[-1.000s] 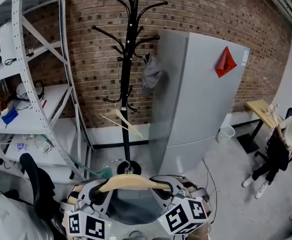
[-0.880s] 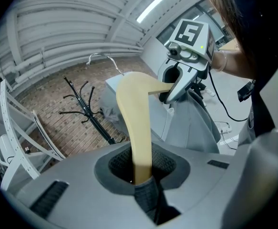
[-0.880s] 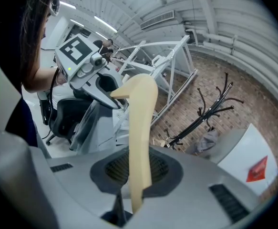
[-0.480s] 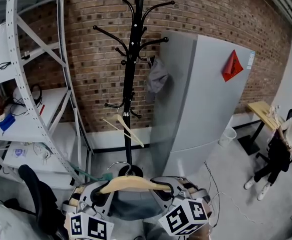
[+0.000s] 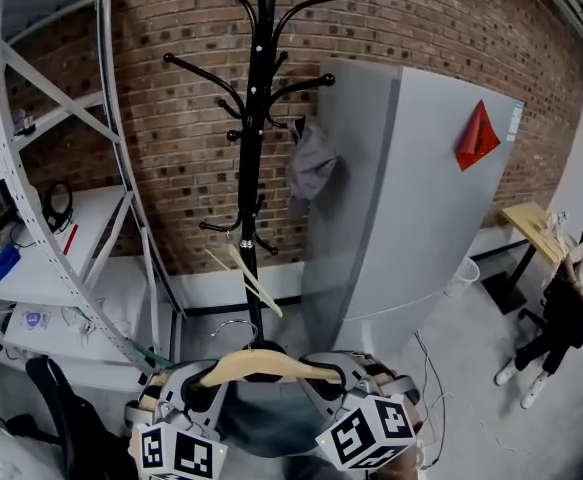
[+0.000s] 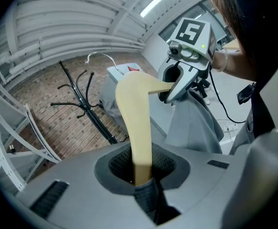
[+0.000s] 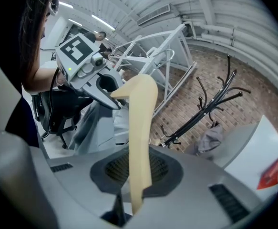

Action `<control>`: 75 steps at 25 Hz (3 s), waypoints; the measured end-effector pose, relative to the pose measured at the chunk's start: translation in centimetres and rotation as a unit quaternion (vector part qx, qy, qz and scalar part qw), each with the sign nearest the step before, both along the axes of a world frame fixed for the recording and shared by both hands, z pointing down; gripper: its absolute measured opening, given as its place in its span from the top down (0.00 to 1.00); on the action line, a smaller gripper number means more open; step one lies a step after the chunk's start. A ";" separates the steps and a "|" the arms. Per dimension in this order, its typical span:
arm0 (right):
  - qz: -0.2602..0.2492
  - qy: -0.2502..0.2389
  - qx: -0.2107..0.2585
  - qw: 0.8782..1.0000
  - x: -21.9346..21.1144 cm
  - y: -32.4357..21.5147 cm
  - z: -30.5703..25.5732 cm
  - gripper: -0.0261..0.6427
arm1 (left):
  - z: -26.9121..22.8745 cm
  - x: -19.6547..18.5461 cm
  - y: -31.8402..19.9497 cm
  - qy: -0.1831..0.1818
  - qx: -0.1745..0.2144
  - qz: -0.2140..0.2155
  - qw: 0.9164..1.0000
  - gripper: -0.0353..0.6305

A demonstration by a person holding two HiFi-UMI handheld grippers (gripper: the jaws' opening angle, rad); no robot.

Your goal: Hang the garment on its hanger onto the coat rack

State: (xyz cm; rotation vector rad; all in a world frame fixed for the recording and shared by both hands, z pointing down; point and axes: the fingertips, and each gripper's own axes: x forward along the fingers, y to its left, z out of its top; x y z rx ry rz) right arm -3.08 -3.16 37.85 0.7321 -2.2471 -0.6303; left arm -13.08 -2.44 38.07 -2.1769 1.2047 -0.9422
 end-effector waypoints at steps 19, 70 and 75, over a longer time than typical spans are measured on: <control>-0.061 -0.017 0.033 0.997 1.0 -12.2 -3.0 0.88 | -3.4 1.4 -11.7 -0.004 0.039 -0.034 0.999 0.85; -0.043 -0.048 0.018 0.998 -6.1 -33.7 -8.8 0.88 | -10.4 -5.6 -34.3 -0.031 0.086 0.012 0.996 0.85; -0.035 -0.046 0.008 0.998 -6.2 -35.4 -7.7 0.88 | -9.2 -5.7 -36.2 -0.032 0.070 0.014 0.997 0.85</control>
